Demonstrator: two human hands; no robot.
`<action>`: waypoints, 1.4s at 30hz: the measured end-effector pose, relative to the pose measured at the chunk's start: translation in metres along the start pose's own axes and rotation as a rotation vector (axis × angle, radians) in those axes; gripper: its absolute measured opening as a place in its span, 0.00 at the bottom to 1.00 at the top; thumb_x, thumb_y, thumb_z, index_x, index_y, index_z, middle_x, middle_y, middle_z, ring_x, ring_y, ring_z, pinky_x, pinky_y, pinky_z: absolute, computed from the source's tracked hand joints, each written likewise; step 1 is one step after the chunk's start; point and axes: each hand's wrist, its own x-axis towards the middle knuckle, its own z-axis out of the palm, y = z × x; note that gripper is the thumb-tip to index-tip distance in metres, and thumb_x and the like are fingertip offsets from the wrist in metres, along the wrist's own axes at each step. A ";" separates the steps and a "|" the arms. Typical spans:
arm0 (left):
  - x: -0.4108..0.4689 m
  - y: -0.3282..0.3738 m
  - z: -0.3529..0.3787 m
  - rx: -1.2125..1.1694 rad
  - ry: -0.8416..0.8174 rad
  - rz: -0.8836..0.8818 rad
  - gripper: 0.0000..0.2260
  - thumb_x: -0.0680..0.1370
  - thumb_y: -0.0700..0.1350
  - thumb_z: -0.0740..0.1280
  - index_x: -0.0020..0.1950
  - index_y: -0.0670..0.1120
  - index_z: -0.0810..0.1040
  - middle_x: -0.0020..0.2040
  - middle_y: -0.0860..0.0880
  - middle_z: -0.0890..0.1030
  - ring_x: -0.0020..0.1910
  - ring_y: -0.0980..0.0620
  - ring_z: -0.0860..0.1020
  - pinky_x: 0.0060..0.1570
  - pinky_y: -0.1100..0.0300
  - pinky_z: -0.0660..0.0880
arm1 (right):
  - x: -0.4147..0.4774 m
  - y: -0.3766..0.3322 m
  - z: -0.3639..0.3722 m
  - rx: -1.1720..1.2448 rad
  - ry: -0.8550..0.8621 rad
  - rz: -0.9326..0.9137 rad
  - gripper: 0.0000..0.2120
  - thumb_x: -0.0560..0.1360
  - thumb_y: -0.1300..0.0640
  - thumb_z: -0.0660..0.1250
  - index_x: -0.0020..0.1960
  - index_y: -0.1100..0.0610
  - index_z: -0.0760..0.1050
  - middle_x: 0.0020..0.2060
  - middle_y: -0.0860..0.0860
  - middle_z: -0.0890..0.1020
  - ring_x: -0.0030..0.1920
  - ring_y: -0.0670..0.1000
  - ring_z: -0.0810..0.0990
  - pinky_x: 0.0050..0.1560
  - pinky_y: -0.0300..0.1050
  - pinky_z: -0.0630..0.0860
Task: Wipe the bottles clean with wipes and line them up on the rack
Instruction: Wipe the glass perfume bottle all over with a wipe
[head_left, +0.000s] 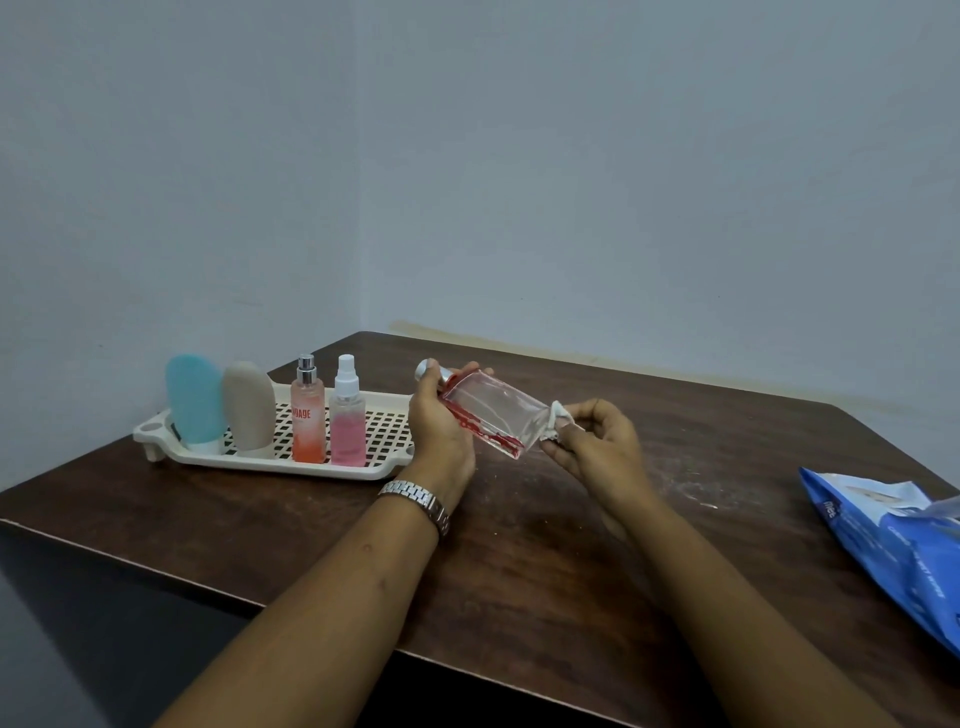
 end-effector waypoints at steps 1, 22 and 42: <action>0.000 0.000 0.000 -0.015 0.011 0.011 0.10 0.82 0.49 0.60 0.45 0.44 0.73 0.39 0.45 0.82 0.41 0.46 0.81 0.54 0.48 0.77 | -0.002 0.001 0.002 -0.002 -0.009 0.004 0.03 0.77 0.68 0.62 0.47 0.62 0.73 0.46 0.57 0.79 0.44 0.51 0.82 0.43 0.39 0.81; 0.006 -0.003 -0.001 0.034 0.103 0.049 0.11 0.82 0.51 0.60 0.46 0.44 0.74 0.35 0.48 0.83 0.42 0.46 0.81 0.52 0.50 0.77 | -0.006 -0.010 -0.006 -0.102 -0.411 -0.015 0.07 0.70 0.71 0.69 0.40 0.59 0.77 0.42 0.58 0.78 0.38 0.50 0.81 0.36 0.39 0.78; -0.004 -0.002 0.001 0.124 0.004 -0.035 0.14 0.81 0.53 0.61 0.47 0.43 0.76 0.43 0.43 0.82 0.44 0.43 0.81 0.57 0.46 0.77 | 0.008 0.000 -0.012 -0.025 0.089 -0.120 0.06 0.75 0.69 0.64 0.45 0.59 0.74 0.42 0.54 0.77 0.40 0.50 0.80 0.33 0.35 0.77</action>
